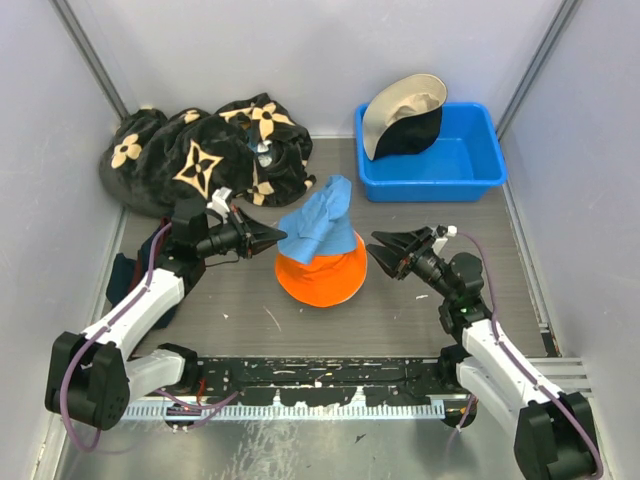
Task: Stack the hats
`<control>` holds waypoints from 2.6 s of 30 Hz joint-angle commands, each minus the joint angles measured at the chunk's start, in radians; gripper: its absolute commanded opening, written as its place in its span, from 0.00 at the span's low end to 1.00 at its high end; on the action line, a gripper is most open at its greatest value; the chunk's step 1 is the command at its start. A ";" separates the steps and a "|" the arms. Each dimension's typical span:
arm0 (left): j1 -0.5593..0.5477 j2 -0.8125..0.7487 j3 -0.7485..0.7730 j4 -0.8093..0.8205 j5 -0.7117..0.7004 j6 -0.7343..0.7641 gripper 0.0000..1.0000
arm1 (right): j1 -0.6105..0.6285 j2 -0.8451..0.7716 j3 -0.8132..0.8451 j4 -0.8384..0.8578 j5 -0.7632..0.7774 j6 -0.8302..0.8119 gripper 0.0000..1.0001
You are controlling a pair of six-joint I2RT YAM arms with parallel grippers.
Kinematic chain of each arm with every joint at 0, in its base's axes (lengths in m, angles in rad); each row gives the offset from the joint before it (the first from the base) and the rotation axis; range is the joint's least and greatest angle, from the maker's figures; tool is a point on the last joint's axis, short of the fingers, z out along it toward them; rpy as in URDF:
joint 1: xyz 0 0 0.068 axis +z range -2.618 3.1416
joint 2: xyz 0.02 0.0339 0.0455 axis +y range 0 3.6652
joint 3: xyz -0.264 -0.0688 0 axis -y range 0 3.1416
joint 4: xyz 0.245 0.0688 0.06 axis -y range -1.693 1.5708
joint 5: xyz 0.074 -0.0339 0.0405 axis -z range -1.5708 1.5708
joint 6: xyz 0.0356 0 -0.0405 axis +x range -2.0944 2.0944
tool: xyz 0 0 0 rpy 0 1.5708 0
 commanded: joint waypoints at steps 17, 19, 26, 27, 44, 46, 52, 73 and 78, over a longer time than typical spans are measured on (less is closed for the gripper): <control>0.002 0.041 0.041 0.016 0.027 0.008 0.00 | 0.097 0.177 0.017 0.197 0.069 0.024 0.52; 0.002 0.044 0.042 0.020 0.029 0.006 0.00 | 0.097 0.197 0.021 0.209 0.070 0.022 0.52; 0.001 0.045 0.044 0.023 0.033 0.004 0.00 | 0.101 0.241 0.033 0.244 0.079 0.017 0.52; 0.001 0.046 0.045 0.024 0.033 0.004 0.00 | 0.101 0.247 0.038 0.248 0.078 0.016 0.52; 0.002 0.056 0.046 0.030 0.032 0.004 0.00 | 0.143 0.352 0.082 0.328 0.108 0.022 0.48; 0.001 0.058 0.048 0.031 0.032 0.002 0.00 | 0.147 0.359 0.085 0.332 0.112 0.023 0.40; 0.001 0.061 0.063 0.030 0.035 0.009 0.00 | 0.148 0.360 0.084 0.329 0.112 0.020 0.12; 0.102 -0.033 0.103 -0.216 0.015 0.244 0.00 | 0.127 0.323 0.092 0.294 0.093 0.009 0.01; 0.122 -0.054 0.026 -0.197 0.010 0.247 0.00 | 0.070 0.274 0.083 0.227 0.052 -0.007 0.01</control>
